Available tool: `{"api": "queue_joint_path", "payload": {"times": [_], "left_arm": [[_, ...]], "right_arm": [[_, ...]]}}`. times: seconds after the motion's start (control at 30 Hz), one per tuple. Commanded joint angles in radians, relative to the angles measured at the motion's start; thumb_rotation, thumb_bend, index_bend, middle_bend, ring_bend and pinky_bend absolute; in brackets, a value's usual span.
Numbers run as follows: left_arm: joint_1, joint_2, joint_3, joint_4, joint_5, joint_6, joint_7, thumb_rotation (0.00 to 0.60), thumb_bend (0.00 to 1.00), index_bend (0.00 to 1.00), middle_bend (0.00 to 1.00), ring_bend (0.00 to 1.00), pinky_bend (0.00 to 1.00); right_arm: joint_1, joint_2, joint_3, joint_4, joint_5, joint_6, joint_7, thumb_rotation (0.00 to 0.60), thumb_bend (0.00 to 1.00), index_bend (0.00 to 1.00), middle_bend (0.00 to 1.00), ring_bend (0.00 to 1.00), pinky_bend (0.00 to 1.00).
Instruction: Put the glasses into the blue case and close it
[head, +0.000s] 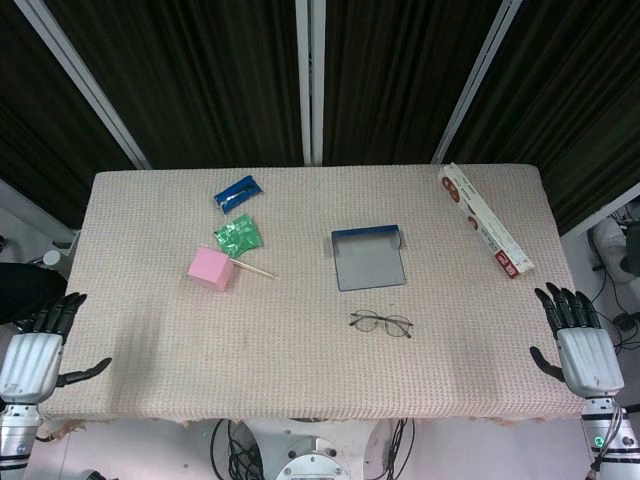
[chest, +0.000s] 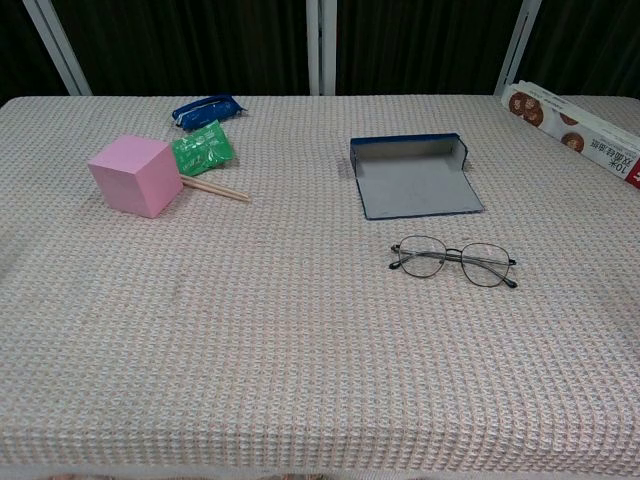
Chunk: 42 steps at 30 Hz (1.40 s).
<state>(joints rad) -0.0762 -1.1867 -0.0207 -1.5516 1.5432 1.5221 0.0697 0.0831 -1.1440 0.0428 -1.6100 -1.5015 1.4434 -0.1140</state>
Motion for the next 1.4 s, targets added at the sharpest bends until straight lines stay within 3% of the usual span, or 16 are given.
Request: {"api": "queue_joint_path", "payload": {"times": [0.03, 0.43, 0.67, 0.83, 1.0, 1.4], "left_arm": [[-0.001, 0.001, -0.001, -0.001, -0.001, -0.001, 0.0, 0.404, 0.09, 0.09, 0.11, 0.11, 0.26], [0.003, 0.02, 0.002, -0.022, 0.009, 0.009, 0.003, 0.404, 0.09, 0.09, 0.11, 0.11, 0.26], [0.002, 0.005, 0.008, 0.001, 0.005, -0.006, -0.007, 0.406, 0.09, 0.09, 0.11, 0.11, 0.26], [0.001, 0.003, 0.014, 0.001, 0.01, -0.012, -0.002, 0.408, 0.09, 0.09, 0.11, 0.11, 0.26], [0.005, 0.003, 0.015, -0.002, 0.013, -0.006, 0.003, 0.412, 0.09, 0.09, 0.11, 0.11, 0.26], [0.001, 0.007, 0.037, -0.012, 0.002, -0.053, 0.028, 0.423, 0.09, 0.09, 0.11, 0.11, 0.26]], "right_arm": [[0.002, 0.003, 0.003, -0.003, -0.001, 0.002, 0.001, 0.6, 0.18, 0.0, 0.0, 0.0, 0.0], [0.033, 0.025, -0.003, -0.046, 0.008, -0.063, -0.037, 0.6, 0.18, 0.0, 0.0, 0.0, 0.0], [0.118, -0.008, 0.026, -0.038, -0.024, -0.137, -0.017, 0.6, 0.2, 0.01, 0.0, 0.0, 0.0], [0.207, -0.016, 0.058, -0.112, 0.043, -0.275, -0.08, 0.6, 0.21, 0.12, 0.0, 0.0, 0.0], [0.282, -0.071, 0.08, -0.161, 0.17, -0.391, -0.196, 0.6, 0.22, 0.15, 0.0, 0.0, 0.0], [0.387, -0.305, 0.099, -0.117, 0.385, -0.424, -0.401, 0.6, 0.24, 0.17, 0.0, 0.0, 0.0]]}}
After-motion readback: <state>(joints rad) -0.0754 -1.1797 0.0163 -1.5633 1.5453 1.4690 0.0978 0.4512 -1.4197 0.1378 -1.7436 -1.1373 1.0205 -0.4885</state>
